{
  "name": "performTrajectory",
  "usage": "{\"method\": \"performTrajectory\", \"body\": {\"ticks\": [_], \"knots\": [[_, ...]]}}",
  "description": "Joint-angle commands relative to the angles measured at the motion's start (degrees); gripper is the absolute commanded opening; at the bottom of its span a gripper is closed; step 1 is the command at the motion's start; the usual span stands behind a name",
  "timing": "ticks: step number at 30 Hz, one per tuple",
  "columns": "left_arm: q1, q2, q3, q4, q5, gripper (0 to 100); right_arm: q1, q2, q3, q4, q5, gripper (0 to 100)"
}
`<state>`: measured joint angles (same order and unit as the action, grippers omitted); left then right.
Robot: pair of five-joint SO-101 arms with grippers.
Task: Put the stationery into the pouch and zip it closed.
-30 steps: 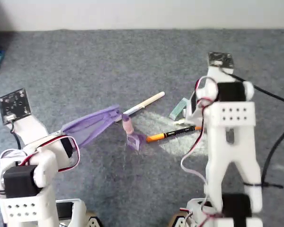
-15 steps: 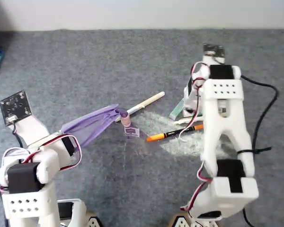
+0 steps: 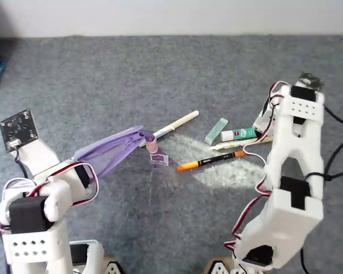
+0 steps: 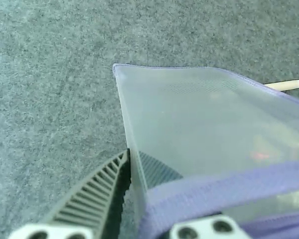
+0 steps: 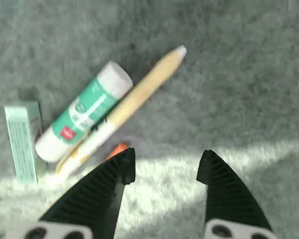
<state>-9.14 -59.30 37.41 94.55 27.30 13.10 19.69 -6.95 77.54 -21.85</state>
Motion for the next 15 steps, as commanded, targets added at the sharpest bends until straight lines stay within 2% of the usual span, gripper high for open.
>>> {"method": "performTrajectory", "body": {"ticks": [1, 9, 15], "knots": [[-0.4, 1.1, -0.2, -1.1, 0.5, 1, 0.5, 1.2, -2.7, -5.3, -0.5, 21.6], [-0.4, 1.1, -0.2, -1.9, 0.5, 1, 1.5, 8.7, -4.0, -7.2, -0.7, 21.6], [-0.4, 1.1, -0.2, -1.9, 0.5, 1, 2.9, 12.9, -12.4, -6.5, -3.3, 21.6]]}}
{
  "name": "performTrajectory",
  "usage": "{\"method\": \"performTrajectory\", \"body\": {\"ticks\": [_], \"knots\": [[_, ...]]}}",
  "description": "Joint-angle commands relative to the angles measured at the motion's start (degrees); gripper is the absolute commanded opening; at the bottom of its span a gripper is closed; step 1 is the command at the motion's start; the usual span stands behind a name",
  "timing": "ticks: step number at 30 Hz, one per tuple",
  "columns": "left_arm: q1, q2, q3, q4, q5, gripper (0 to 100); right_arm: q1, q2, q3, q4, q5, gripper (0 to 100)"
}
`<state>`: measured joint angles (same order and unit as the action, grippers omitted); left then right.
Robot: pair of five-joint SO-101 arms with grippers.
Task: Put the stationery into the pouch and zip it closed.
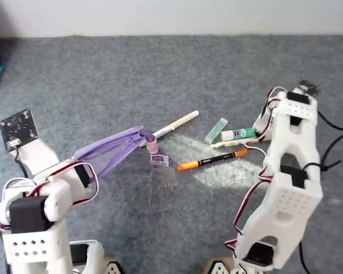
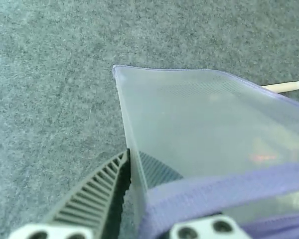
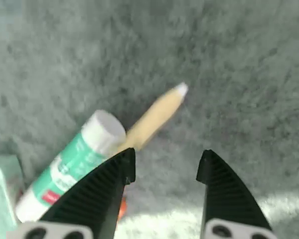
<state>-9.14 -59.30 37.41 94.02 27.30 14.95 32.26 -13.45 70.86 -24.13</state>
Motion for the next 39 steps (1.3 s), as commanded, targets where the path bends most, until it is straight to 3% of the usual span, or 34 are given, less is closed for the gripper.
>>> {"method": "performTrajectory", "body": {"ticks": [1, 7, 17, 23, 28, 39], "knots": [[-0.4, 1.1, -0.2, -1.4, 0.5, 1, 1.2, 0.8, -7.1, 0.2, -1.1, 21.6], [-0.4, 1.1, -0.2, -1.4, 0.5, 1, 0.9, 1.8, -13.6, 6.2, -1.2, 21.6], [-0.4, 1.1, -0.2, -1.4, 0.5, 1, 1.5, 9.4, -14.2, 6.5, -3.3, 21.3], [-0.4, 1.1, -0.2, -1.3, 0.5, 1, 3.2, 9.8, -14.2, 6.3, -3.8, 0.6], [-0.4, 1.1, -0.2, -1.3, 0.5, 1, 3.7, 10.2, -14.2, 6.5, -3.8, 7.7], [-0.4, 1.1, -0.2, -1.2, 0.5, 1, 2.9, 10.4, -14.2, 6.3, -3.7, 8.4]]}}
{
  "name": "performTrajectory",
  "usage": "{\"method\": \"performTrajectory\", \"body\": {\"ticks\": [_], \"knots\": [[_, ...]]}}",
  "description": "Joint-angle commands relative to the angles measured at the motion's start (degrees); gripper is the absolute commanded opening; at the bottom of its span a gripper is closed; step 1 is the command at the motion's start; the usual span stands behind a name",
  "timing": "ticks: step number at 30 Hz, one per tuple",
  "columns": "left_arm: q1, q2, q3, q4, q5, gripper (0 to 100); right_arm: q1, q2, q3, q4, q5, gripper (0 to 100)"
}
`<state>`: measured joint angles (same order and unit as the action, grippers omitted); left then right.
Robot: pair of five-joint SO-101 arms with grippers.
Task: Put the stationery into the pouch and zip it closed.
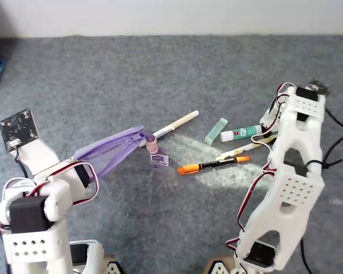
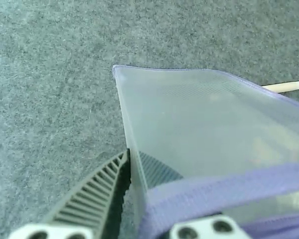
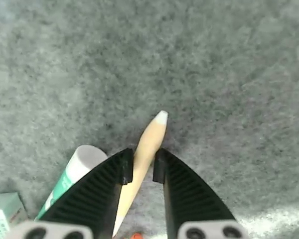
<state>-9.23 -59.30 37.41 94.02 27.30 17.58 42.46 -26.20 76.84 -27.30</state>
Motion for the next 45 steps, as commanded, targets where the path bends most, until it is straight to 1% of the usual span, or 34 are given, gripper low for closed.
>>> {"method": "performTrajectory", "body": {"ticks": [1, 5, 9, 12, 13, 15, 25, 29, 31, 35, 39, 42, 45], "knots": [[-0.3, 1.1, -0.2, -1.2, 0.5, 1, 0.2, 0.2, -1.4, 0.2, -0.5, 8.4], [-0.2, 1.1, -0.2, -1.2, 0.5, 1, 0.0, 1.2, -1.4, 0.2, -0.5, 8.4], [0.0, 1.1, -0.2, -1.1, 0.5, 1, 0.0, 3.5, -1.4, 2.9, -0.5, 7.6], [-0.2, 1.1, -0.2, -1.0, 0.4, 1, 0.0, 1.9, -1.5, 5.3, -0.5, 0.0], [-0.2, 1.1, -0.2, -1.0, 0.4, 1, 0.0, 0.5, -1.5, 6.4, -0.5, 1.8], [-0.2, 1.1, -0.2, -1.0, 0.4, 1, 0.2, -2.9, -1.5, 8.4, -0.4, 0.5], [0.2, 1.1, -0.2, -0.9, 0.4, 1, 0.0, -25.5, -1.5, 19.6, 9.3, 0.8], [0.2, 1.4, -0.2, -0.9, 0.4, 1, -1.8, -35.2, -1.5, 23.2, 12.8, 0.8], [0.2, 1.5, -0.3, -1.1, 0.4, 1, -4.1, -40.5, -1.5, 24.8, 13.9, 0.8], [0.3, 1.6, -1.5, -0.9, 0.4, 1, -11.6, -51.9, -1.2, 26.0, 16.4, 0.8], [0.3, 1.7, -1.7, -0.2, 0.4, 1, -21.4, -62.5, -1.1, 26.0, 19.2, 0.8], [0.3, 4.1, -1.9, -0.1, 0.4, 1, -29.6, -68.8, -1.1, 25.9, 19.2, 0.8], [0.3, 8.6, -4.9, 0.0, 0.5, 1, -38.1, -74.0, -1.1, 25.5, 19.1, 0.8]]}}
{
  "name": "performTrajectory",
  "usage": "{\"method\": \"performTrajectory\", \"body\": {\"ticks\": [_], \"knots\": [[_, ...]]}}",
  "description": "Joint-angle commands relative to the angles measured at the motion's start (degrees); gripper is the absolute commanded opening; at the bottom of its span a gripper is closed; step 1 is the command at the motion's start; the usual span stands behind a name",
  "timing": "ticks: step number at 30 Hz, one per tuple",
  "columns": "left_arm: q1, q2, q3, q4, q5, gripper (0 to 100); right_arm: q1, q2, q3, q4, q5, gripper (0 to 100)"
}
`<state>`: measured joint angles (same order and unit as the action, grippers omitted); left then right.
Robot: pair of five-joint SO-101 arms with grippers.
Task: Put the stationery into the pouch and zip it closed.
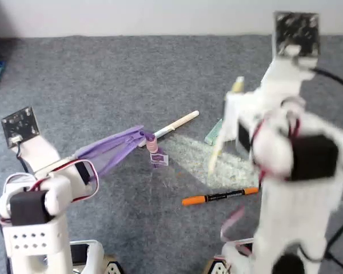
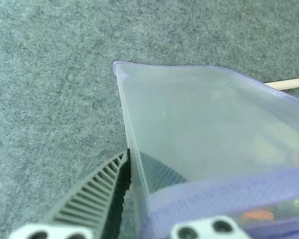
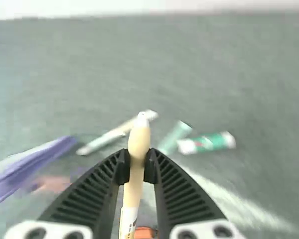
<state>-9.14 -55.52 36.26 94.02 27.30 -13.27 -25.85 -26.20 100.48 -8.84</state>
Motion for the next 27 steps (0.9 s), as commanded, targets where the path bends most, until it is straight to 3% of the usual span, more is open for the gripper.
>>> {"method": "performTrajectory", "body": {"ticks": [1, 7, 12, 20, 27], "knots": [[0.2, 6.5, -5.7, 0.4, 0.5, 1, -10.1, -7.3, -1.1, 1.1, 0.6, 0.8], [0.1, 18.4, -18.7, 4.7, 0.6, 1, -24.1, -13.2, -1.1, -12.7, 4.7, 0.8], [-0.2, 25.2, -23.7, 5.8, 0.7, 1, -30.5, -10.4, -1.1, -26.7, 5.5, 0.8], [-0.2, 28.5, -25.2, 5.5, 0.7, 1, -32.0, 2.4, -1.1, -41.8, 5.5, 0.8], [-0.3, 28.1, -25.2, 5.5, 0.7, 1, -33.2, 10.5, -1.1, -42.9, 8.3, 0.8]]}}
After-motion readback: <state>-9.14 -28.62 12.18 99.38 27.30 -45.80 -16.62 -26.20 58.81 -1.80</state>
